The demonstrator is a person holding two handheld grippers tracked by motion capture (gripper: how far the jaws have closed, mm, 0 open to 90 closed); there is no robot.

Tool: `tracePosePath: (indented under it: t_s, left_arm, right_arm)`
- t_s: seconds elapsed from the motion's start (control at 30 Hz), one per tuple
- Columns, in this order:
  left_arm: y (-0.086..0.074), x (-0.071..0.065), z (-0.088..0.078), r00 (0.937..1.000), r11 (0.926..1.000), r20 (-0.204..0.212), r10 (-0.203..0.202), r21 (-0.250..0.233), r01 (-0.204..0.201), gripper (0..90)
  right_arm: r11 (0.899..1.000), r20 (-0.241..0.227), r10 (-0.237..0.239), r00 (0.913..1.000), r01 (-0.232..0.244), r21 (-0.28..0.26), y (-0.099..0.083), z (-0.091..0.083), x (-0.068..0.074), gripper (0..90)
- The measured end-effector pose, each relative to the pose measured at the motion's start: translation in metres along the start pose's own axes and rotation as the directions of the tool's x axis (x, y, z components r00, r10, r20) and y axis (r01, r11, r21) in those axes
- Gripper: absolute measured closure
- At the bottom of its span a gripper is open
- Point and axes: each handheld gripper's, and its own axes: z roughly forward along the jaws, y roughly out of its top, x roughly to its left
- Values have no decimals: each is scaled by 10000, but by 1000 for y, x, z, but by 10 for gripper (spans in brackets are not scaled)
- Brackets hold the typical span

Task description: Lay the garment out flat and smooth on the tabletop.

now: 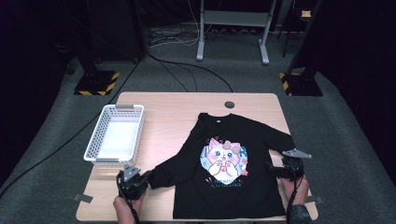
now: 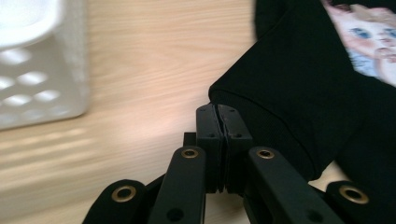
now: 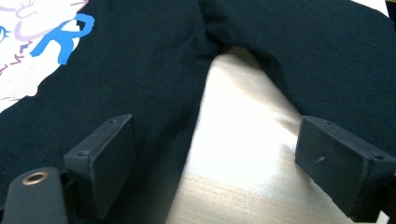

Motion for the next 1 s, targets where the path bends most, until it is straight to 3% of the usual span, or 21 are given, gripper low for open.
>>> tracePosePath:
  t_s: [0.2, 0.33, 0.53, 0.67, 0.7, 0.77, 0.8, 0.87, 1.0]
  left_arm:
    - [-6, 37, -8, 9939, 9984, -969, -530, -241, 509, 879]
    - [-6, 58, -13, 9862, 9981, -1554, -567, -330, 522, 879]
    - [-9, 81, -13, 9712, 9982, -2304, -604, -152, 585, 878]
    - [-15, 90, -11, 9639, 9970, -2554, -754, -6, 778, 869]
    - [-17, 91, -10, 9601, 9960, -2659, -861, 14, 898, 838]
    - [-19, 92, -10, 9621, 9936, -2500, -1086, 13, 1125, 599]
    - [-19, 92, -10, 9595, 9936, -2593, -1097, -16, 1132, 471]
    - [-21, 90, -11, 9615, 9943, -2541, -1043, -49, 1065, 271]
    - [-23, 90, -13, 9613, 9931, -2498, -1164, -180, 1156, 155]
  right_arm:
    - [10000, -2, -25, 10000, 25, 2, 0, 0, 0, 118]
    - [10000, -30, -76, 10000, 76, 2, -1, -1, -1, 119]
    - [9999, -76, -117, 9999, 117, 29, -1, -2, -1, 119]
    - [9999, -91, -152, 9998, 152, 31, -5, -6, -3, 120]
    - [9999, -91, -153, 9998, 153, 28, -6, -7, -4, 120]
    - [9999, -92, -150, 9998, 150, 9, -7, -8, -4, 119]
    - [9999, -92, -146, 9999, 146, 13, -7, -8, -4, 116]
    - [9999, -108, -146, 9998, 146, 19, -7, -8, -4, 112]
    - [9999, -113, -148, 9998, 149, 19, -7, -8, -4, 113]
